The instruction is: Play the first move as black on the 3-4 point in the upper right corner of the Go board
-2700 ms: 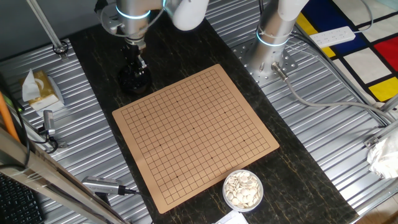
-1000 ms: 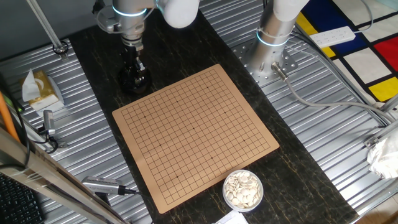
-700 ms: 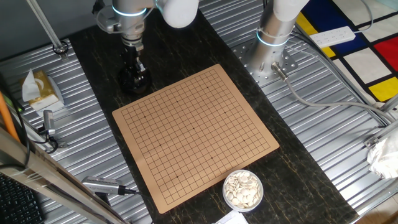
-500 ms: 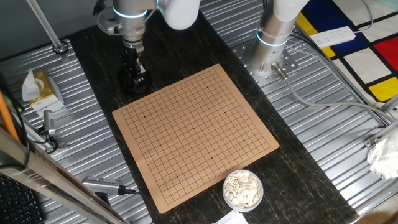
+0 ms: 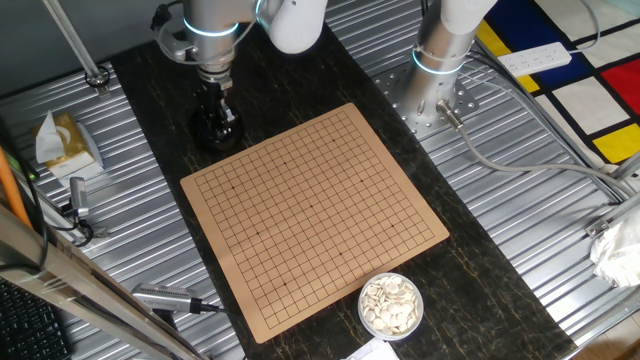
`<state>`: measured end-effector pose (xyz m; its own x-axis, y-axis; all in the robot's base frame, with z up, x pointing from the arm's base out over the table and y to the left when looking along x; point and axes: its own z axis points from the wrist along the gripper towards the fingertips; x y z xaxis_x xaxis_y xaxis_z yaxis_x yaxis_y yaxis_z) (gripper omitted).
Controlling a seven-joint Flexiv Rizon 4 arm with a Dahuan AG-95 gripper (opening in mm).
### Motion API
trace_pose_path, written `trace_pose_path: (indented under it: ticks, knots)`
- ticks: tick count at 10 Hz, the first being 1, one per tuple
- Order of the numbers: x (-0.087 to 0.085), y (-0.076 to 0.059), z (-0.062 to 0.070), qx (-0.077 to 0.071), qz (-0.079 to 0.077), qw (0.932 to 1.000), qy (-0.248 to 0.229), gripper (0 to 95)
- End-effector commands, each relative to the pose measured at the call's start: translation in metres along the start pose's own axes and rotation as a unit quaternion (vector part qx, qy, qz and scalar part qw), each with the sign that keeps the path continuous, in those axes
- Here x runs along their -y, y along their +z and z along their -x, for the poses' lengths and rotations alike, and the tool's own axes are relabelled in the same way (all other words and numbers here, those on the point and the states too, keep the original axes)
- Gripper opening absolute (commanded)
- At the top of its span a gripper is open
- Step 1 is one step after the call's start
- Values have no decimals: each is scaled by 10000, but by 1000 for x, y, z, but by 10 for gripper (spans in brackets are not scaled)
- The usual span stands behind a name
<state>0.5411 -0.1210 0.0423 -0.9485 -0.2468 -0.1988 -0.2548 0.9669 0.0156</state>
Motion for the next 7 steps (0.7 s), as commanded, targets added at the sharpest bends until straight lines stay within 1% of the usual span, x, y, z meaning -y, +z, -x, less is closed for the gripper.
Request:
trace_pose_path:
  ticks: [1, 6, 7]
  knots:
    - [0, 1, -2, 7, 14, 10000, -17, 190]
    - [-1, 1, -2, 12, -22, 10000, -43, 190]
    - [-1, 2, -1, 6, -121, 9999, -44, 190]
